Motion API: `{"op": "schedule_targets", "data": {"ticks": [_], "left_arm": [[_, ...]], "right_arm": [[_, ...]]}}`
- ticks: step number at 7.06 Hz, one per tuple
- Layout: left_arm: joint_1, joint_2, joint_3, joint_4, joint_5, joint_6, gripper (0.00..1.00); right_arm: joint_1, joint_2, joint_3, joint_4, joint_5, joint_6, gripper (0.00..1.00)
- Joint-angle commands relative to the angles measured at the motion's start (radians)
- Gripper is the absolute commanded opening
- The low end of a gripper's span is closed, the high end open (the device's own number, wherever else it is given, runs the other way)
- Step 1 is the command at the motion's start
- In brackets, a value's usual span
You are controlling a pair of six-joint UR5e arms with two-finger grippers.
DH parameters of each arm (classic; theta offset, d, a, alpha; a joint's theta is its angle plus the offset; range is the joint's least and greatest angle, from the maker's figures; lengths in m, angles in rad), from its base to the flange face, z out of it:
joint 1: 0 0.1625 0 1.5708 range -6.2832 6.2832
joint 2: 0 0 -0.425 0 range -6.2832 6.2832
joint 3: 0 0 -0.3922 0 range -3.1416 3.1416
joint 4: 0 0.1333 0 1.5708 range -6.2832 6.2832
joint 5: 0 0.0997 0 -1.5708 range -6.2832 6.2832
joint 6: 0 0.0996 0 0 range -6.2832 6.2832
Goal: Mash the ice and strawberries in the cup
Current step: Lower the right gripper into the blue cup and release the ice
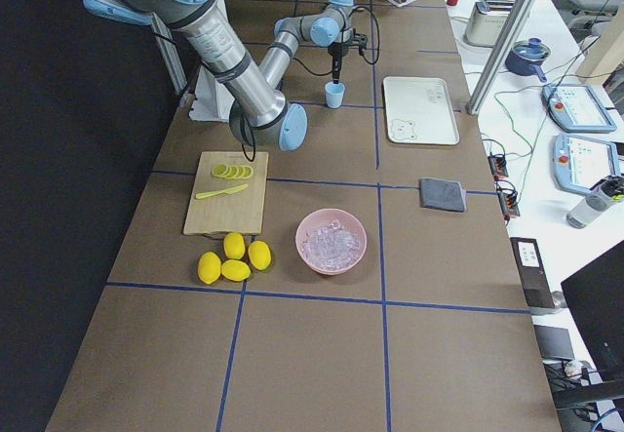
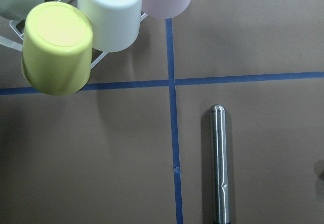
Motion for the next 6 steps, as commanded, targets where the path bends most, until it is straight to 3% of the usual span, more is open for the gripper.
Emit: {"op": "schedule_targets", "data": {"ticks": [1,5,6], "left_arm": [[0.0,0.0,0.0,0.0,0.0,0.0,1.0],[0.0,-0.002,-0.002,0.0,-0.001,-0.002,1.0],[0.0,-0.002,-0.002,0.0,0.0,-0.002,1.0]], "right_arm": [[0.0,0.001,0.007,0.0,0.0,0.001,0.99],[0.008,0.001,0.025,0.0,0.0,0.001,0.99],[0.05,-0.029,0.098,-0.008,0.011,-0.002,0.99]]}}
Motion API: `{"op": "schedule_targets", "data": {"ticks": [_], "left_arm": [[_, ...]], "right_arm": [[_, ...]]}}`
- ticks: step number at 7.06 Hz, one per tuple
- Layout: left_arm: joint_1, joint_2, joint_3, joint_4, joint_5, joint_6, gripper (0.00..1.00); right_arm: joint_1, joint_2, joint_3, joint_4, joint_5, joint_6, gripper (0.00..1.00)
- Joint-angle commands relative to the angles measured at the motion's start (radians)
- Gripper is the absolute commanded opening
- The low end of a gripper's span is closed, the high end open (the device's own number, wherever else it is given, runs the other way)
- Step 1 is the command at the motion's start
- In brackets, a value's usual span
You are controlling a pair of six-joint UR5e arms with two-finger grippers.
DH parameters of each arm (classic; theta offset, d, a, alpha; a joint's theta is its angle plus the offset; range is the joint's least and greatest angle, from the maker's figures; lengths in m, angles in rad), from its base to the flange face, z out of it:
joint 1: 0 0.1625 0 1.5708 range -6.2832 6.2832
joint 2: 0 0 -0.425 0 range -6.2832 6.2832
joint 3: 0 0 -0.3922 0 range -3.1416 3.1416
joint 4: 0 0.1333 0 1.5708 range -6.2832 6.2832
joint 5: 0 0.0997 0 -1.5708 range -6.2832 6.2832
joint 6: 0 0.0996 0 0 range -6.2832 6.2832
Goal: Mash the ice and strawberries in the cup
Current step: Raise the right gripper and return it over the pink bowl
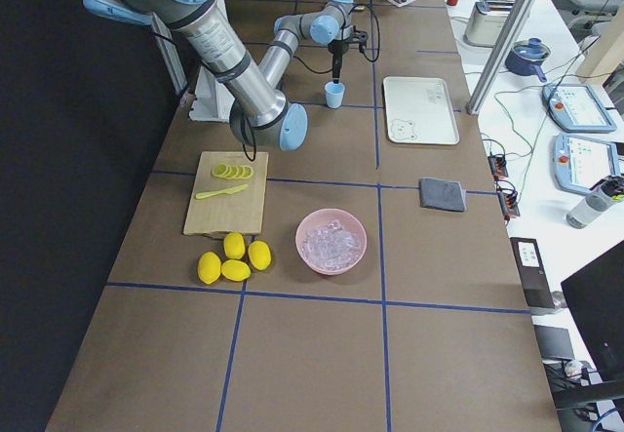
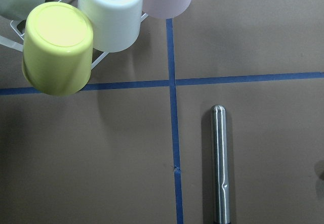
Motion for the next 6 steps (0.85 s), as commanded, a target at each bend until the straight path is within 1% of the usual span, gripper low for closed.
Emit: {"op": "schedule_targets", "data": {"ticks": [1,2,3,4,5,6], "left_arm": [[0.0,-0.001,-0.001,0.0,0.001,0.0,1.0],[0.0,-0.001,-0.001,0.0,0.001,0.001,1.0],[0.0,-0.001,-0.002,0.0,0.001,0.001,1.0],[0.0,-0.001,-0.005,0.0,-0.001,0.0,1.0],[0.0,0.001,-0.007,0.0,-0.001,0.0,1.0],[0.0,0.0,-0.01,0.002,-0.001,0.0,1.0]], "right_arm": [[0.077,-0.128,0.197,-0.011,0.014,-0.007,0.99],[0.136,-0.266,0.338,-0.018,0.031,-0.019,0.99],[0.219,-0.366,0.458,-0.033,0.055,-0.068,0.99],[0.259,-0.503,0.572,-0.024,0.077,-0.182,0.99],[0.351,-0.622,0.618,-0.015,0.142,-0.3,0.99],[0.434,-0.719,0.643,-0.015,0.192,-0.421,0.99]]}}
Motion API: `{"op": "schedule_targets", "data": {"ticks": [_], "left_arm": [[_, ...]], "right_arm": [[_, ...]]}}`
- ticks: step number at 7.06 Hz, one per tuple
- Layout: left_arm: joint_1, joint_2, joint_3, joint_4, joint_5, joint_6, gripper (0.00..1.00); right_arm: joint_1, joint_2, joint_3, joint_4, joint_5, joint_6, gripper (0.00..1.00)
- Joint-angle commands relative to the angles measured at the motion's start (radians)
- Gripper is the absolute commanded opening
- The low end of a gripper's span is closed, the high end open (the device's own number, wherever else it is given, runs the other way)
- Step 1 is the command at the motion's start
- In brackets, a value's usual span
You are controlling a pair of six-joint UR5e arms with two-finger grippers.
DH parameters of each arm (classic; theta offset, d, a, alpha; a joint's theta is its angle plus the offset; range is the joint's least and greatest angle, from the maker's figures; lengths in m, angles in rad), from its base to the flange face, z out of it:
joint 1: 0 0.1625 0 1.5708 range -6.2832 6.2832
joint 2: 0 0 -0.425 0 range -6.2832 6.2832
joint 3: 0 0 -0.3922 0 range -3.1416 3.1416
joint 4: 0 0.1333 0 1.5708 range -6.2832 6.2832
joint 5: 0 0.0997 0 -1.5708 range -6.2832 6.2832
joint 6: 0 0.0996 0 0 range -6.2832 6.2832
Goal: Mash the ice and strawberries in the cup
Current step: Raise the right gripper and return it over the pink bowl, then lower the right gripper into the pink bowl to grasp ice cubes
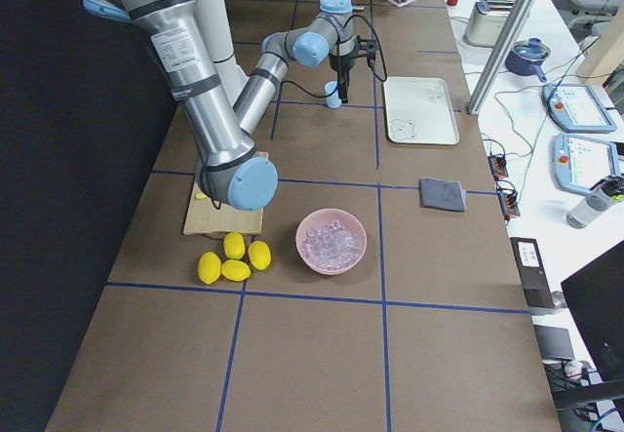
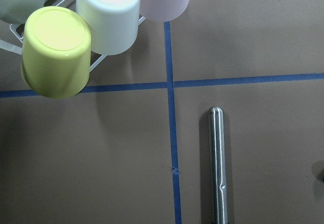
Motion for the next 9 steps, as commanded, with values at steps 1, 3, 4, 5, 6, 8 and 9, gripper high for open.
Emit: {"op": "schedule_targets", "data": {"ticks": [1,3,4,5,6,8,9], "left_arm": [[0.0,0.001,-0.006,0.003,0.0,-0.002,1.0],[-0.001,0.003,-0.008,0.003,0.0,-0.002,1.0],[0.0,0.001,-0.011,0.001,0.0,-0.002,1.0],[0.0,0.001,-0.011,0.001,0.0,-0.002,1.0],[0.0,0.001,-0.011,0.0,-0.002,-0.002,1.0],[0.0,0.001,-0.011,0.0,0.0,0.0,1.0],[0.0,-0.001,-0.014,0.0,-0.002,-0.002,1.0]], "right_arm": [[0.16,-0.224,0.058,0.063,0.079,-0.201,0.99],[0.261,-0.402,-0.049,0.305,0.172,-0.321,0.99],[0.293,-0.445,-0.121,0.403,0.219,-0.361,0.99],[0.295,-0.452,-0.175,0.416,0.213,-0.366,0.99],[0.295,-0.45,-0.225,0.416,0.212,-0.365,0.99],[0.292,-0.433,-0.328,0.419,0.209,-0.432,0.99],[0.294,-0.435,-0.35,0.418,0.207,-0.497,0.99]]}}
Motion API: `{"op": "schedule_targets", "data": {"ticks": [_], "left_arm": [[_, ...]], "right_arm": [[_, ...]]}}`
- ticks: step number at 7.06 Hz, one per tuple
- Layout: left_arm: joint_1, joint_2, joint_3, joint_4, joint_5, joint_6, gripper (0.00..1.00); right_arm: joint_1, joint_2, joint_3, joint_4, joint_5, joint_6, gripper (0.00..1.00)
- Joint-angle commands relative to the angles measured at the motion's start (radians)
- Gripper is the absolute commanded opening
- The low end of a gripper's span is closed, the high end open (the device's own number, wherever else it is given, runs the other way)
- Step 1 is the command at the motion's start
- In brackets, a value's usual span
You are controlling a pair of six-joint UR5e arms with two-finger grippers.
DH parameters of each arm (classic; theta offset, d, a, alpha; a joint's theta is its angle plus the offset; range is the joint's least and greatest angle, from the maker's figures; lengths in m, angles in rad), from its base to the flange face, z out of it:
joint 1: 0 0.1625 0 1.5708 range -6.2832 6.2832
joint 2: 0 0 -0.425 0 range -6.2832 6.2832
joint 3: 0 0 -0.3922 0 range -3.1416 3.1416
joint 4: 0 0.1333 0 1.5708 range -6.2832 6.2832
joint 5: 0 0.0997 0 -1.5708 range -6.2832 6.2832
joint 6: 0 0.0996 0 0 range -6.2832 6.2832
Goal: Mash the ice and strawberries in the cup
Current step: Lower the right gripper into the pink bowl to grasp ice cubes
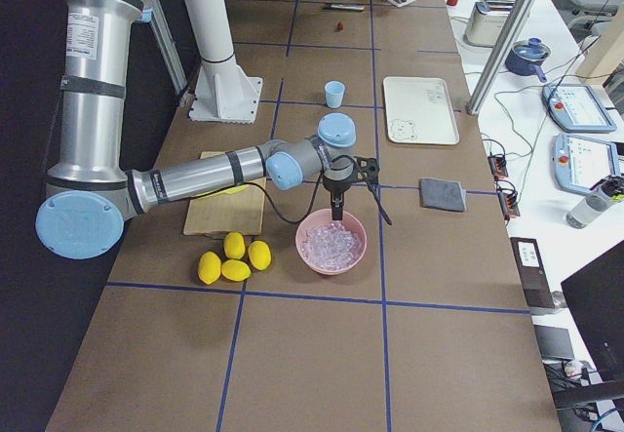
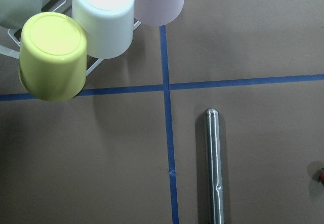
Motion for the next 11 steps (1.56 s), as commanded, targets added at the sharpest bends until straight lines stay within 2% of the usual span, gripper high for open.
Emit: {"op": "schedule_targets", "data": {"ticks": [1,4,9,10,11], "left_arm": [[0.0,-0.001,-0.006,0.0,0.0,-0.001,1.0],[-0.001,-0.001,-0.006,0.0,0.0,-0.001,1.0],[0.0,-0.003,-0.016,0.001,0.0,-0.01,1.0],[0.0,-0.003,-0.023,0.001,0.0,-0.016,1.0],[0.0,-0.003,-0.026,0.003,0.0,-0.016,1.0]], "right_arm": [[-0.001,0.009,-0.066,0.0,-0.002,-0.072,0.99],[-0.001,0.056,-0.137,-0.001,-0.025,-0.179,0.98],[-0.004,0.061,-0.18,-0.003,-0.019,-0.244,0.92],[-0.004,0.065,-0.189,-0.003,-0.017,-0.244,0.86],[-0.004,0.075,-0.189,-0.003,-0.01,-0.244,0.76]]}}
